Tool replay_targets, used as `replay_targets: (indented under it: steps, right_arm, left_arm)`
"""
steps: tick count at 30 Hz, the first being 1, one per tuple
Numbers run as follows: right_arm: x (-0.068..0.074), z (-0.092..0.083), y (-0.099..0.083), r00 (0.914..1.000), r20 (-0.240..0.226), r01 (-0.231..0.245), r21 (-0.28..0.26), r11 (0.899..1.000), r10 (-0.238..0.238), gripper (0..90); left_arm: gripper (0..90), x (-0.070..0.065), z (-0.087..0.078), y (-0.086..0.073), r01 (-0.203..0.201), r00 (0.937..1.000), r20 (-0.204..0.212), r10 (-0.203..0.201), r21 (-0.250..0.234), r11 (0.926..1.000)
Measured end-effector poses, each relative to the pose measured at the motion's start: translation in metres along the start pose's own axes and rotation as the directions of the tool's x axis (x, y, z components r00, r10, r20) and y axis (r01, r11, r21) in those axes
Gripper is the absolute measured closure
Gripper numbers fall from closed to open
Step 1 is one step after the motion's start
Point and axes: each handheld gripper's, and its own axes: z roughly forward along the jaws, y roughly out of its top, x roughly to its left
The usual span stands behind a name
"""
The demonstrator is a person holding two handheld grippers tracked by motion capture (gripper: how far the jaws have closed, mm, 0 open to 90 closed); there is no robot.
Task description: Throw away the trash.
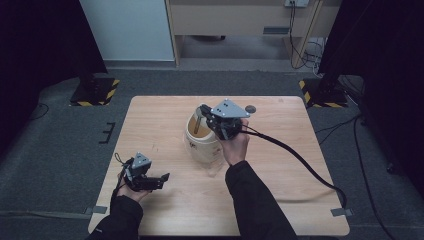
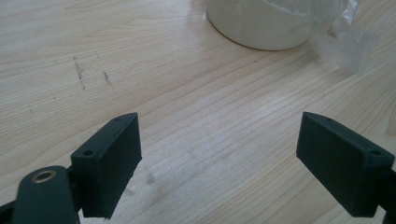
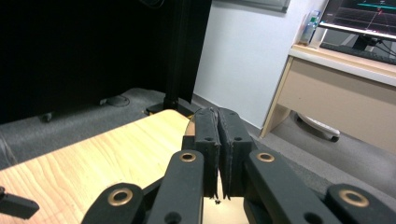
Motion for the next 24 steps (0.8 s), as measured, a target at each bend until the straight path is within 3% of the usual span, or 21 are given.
replay_targets:
  steps: [2,6,11,15,17,20,21,24]
  right_arm:
    - [0.002,0.003,-0.003,1.0000,-0.002,0.007,0.010,1.000,-0.007,86.6]
    - [0.005,0.011,-0.008,0.9995,-0.030,-0.001,0.028,1.000,0.002,73.6]
    - [0.003,0.005,-0.006,0.9996,-0.011,0.025,0.029,0.999,-0.025,67.2]
    - [-0.003,0.000,-0.001,0.9998,-0.018,0.010,0.037,0.999,-0.009,64.3]
    - [-0.004,0.001,0.000,0.9997,-0.019,-0.012,0.038,0.999,0.013,55.6]
    - [-0.003,0.005,-0.003,0.9996,-0.019,-0.022,0.044,0.999,0.023,51.8]
    - [-0.001,0.010,-0.006,0.9985,-0.029,-0.045,0.062,0.997,0.047,44.0]
    - [0.000,0.016,-0.009,0.9953,-0.029,-0.090,0.085,0.992,0.092,35.8]
  left_arm:
    - [13.2,0.000,0.000,0.000,0.000,1.0000,0.000,0.000,0.001,1.0000]
    - [13.2,0.000,0.000,0.000,0.003,1.0000,-0.001,-0.003,0.001,1.0000]
    - [13.2,0.001,0.000,0.000,0.005,1.0000,-0.002,-0.005,0.007,1.0000]
    - [13.2,0.000,0.000,0.000,0.004,1.0000,-0.003,-0.004,0.008,1.0000]
    - [13.2,0.000,0.001,0.000,0.005,1.0000,-0.004,-0.005,0.007,1.0000]
    - [13.2,0.000,0.001,0.000,0.004,1.0000,-0.003,-0.004,0.008,1.0000]
    - [13.2,0.000,0.001,-0.001,0.005,1.0000,-0.001,-0.005,0.009,0.9999]
    - [13.2,0.001,0.000,-0.001,0.007,1.0000,-0.002,-0.007,0.010,0.9999]
